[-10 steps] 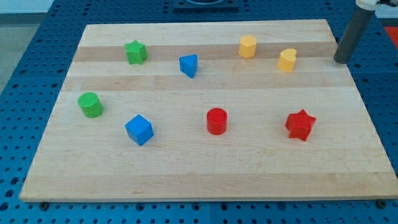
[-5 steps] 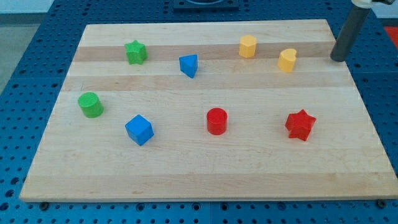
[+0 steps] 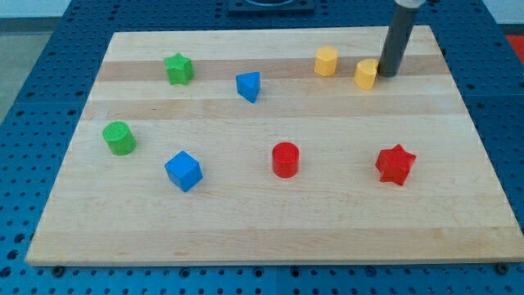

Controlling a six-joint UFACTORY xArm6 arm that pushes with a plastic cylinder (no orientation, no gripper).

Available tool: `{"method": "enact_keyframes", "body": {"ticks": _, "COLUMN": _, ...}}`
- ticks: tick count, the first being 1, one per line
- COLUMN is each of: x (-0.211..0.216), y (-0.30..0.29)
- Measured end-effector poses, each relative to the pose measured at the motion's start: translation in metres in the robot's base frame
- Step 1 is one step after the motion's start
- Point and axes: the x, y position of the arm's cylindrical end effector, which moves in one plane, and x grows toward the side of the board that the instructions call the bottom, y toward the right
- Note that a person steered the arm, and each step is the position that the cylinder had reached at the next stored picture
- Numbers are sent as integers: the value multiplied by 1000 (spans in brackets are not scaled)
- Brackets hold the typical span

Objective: Move the yellow heart to the right side of the yellow hexagon

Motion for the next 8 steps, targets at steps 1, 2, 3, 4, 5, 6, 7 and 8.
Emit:
{"method": "enact_keyframes", "body": {"ticks": 1, "x": 50, "y": 0}}
{"method": "enact_keyframes", "body": {"ticks": 2, "x": 78, "y": -20}}
{"method": "enact_keyframes", "body": {"ticks": 3, "x": 75, "y": -26}}
{"method": "enact_keyframes", "body": {"ticks": 4, "x": 75, "y": -26}}
{"method": "enact_keyframes", "body": {"ticks": 5, "x": 70, "y": -30}}
{"method": "enact_keyframes", "body": {"ticks": 6, "x": 40, "y": -44}}
{"method": "enact_keyframes", "body": {"ticks": 7, "x": 32, "y": -54}}
{"method": "enact_keyframes", "body": {"ticks": 8, "x": 22, "y": -43}}
